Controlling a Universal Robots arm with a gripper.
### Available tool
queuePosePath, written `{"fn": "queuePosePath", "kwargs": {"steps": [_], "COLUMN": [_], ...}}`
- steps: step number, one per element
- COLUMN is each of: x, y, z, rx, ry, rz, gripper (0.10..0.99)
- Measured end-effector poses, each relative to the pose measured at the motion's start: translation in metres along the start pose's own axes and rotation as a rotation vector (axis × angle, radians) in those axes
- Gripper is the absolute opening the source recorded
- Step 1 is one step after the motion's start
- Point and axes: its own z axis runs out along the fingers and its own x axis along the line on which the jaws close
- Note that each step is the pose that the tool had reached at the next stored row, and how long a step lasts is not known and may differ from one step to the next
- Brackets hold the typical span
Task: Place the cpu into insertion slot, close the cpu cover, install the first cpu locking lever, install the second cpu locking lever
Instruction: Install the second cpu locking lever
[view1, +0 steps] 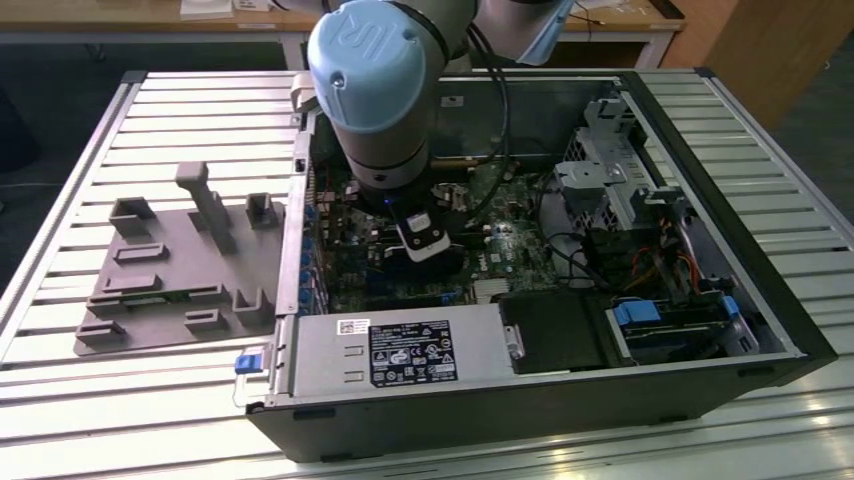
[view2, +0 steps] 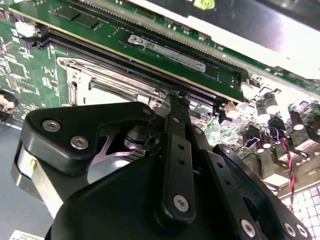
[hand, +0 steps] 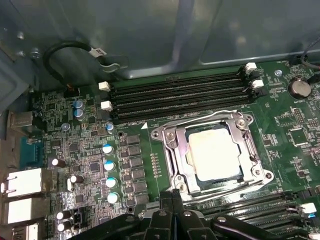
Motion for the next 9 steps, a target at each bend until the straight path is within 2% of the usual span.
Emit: {"fn": "queuePosePath", "kwargs": {"steps": [9], "x": [0.0008], "y": [-0.0004], "z": [0.0038], "rx": [0.000], "ry": [0.0002], "rz": [0.000], "gripper": [0.102]}}
